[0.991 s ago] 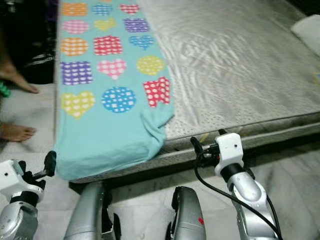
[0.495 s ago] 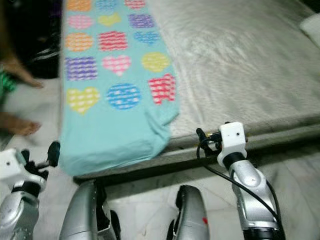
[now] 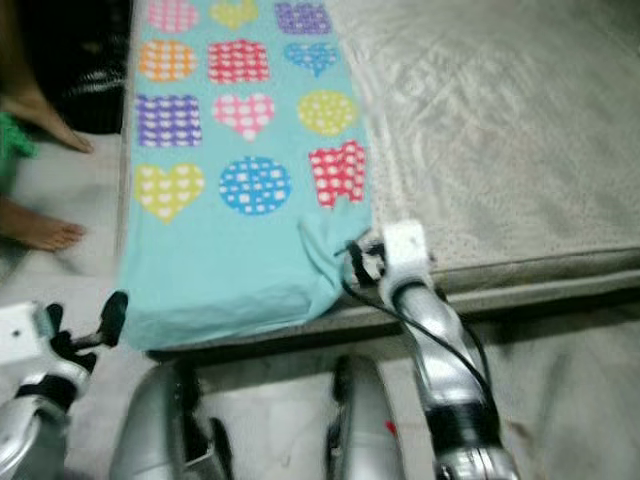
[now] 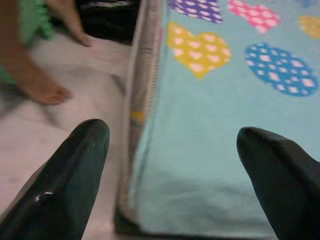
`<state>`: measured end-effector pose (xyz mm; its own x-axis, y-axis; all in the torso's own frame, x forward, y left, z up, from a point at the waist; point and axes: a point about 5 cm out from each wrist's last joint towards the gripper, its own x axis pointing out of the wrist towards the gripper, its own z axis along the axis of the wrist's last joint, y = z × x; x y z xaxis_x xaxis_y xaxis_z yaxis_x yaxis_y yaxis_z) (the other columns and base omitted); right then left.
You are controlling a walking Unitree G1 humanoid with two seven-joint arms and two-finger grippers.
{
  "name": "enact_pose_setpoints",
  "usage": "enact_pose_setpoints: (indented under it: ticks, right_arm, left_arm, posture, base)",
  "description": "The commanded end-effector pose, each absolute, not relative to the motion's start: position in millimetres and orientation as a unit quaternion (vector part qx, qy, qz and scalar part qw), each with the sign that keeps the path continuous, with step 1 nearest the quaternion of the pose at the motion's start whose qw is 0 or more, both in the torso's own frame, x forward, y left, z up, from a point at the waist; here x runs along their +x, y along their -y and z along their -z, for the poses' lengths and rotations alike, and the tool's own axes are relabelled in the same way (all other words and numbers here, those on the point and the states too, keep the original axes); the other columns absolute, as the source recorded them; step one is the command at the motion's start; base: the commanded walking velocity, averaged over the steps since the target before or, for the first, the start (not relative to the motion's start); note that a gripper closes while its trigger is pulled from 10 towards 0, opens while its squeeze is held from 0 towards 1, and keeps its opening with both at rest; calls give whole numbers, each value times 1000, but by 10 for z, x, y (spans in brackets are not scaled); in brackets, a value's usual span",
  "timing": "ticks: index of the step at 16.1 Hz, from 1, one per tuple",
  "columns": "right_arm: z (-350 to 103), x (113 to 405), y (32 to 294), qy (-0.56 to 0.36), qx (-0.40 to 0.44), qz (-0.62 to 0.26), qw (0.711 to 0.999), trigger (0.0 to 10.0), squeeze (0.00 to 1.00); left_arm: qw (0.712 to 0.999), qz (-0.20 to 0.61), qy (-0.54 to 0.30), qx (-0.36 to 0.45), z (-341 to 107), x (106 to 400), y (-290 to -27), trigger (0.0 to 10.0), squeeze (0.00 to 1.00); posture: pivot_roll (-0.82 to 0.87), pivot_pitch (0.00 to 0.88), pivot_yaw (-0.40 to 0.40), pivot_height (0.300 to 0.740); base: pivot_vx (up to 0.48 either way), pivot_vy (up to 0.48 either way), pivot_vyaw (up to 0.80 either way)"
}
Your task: Clean up the room
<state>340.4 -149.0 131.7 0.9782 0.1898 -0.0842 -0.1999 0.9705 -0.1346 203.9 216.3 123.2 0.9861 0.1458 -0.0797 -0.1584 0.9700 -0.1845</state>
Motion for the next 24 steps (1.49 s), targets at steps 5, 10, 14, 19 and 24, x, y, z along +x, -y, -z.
enact_pose_setpoints:
  ticks: [5, 10, 14, 19, 24]
  right_arm:
    - [-1057, 3377, 1386, -98, -49, -111, 988, 10000, 0]
    - [-984, 3398, 1205, -128, -70, -181, 973, 10000, 0]
    - [-1013, 3507, 1124, -122, -75, -129, 981, 10000, 0]
    - [-1019, 3548, 1142, -113, -103, -58, 987, 10000, 0]
    - [-1110, 3555, 1182, -71, -132, -6, 989, 10000, 0]
  left_arm:
    - [992, -61, -54, -91, -1261, 1938, -2082, 10000, 0]
    - [992, -48, -63, -93, -1294, 1931, -2049, 10000, 0]
    - [992, -42, -66, -94, -1291, 1956, -2024, 10000, 0]
    - [993, -45, -65, -93, -1298, 1960, -2037, 10000, 0]
    - [993, -48, -56, -94, -1321, 2004, -2029, 10000, 0]
  posture:
    - [73, 350, -64, 556]
    - [82, 349, -62, 556]
    - [87, 341, -58, 556]
    - [90, 340, -59, 556]
    - [83, 332, -56, 556]
  base:
    - [0, 0, 0]
    - [0, 0, 0]
    - [0, 0, 0]
    - [0, 0, 0]
    - [0, 0, 0]
